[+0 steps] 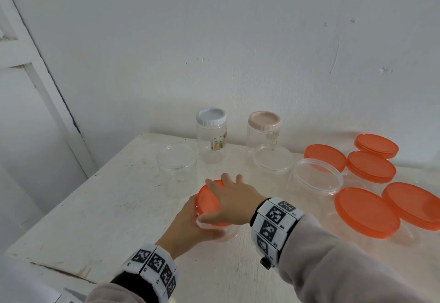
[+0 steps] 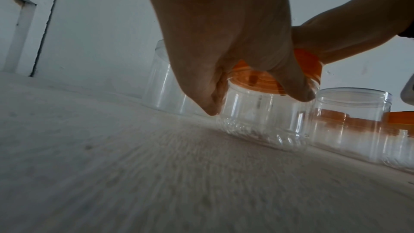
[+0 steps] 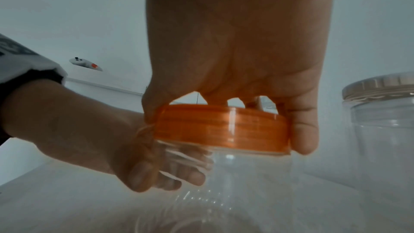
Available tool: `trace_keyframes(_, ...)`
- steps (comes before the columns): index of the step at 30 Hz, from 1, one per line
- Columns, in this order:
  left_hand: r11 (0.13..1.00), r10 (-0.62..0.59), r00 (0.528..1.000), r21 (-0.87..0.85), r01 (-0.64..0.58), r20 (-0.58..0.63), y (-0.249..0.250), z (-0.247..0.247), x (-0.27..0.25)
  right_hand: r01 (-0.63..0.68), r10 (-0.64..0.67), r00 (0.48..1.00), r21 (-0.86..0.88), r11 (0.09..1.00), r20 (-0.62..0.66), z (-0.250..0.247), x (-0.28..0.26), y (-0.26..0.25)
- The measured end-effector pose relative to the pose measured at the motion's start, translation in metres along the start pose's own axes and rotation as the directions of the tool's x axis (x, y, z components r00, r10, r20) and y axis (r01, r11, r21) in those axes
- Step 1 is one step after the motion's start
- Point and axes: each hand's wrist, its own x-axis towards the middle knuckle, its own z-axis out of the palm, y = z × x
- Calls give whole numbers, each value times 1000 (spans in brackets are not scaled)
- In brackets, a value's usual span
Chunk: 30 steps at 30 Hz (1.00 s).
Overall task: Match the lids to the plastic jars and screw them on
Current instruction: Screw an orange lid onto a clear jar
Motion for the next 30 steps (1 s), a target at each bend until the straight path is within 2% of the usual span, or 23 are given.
trace_keyframes(10,1000,9,1000,28,-10,9,3,-2,0,-39,41,997,30,999,-66,8,-4,-3)
trace_keyframes(18,1000,2,999,24,-2,34,1,-2,1,-38,58,995,220,975,-85,18,-7,3)
trace_keyframes(21,999,7,998,48,-9,57,2,-5,3,-27,27,1000,242,970,4,9,-6,5)
trace_keyframes(24,999,54,992,0,-55,114,4,-9,7,-7,-12,993,163,987,118,-16,0,15)
trace_keyframes(26,996,87,986,-33,-83,141,4,-11,10,18,-29,996,124,992,84,-39,6,23)
trace_keyframes(30,997,70,987,12,-72,142,5,-14,22,-26,48,990,166,986,-134,-85,19,50)
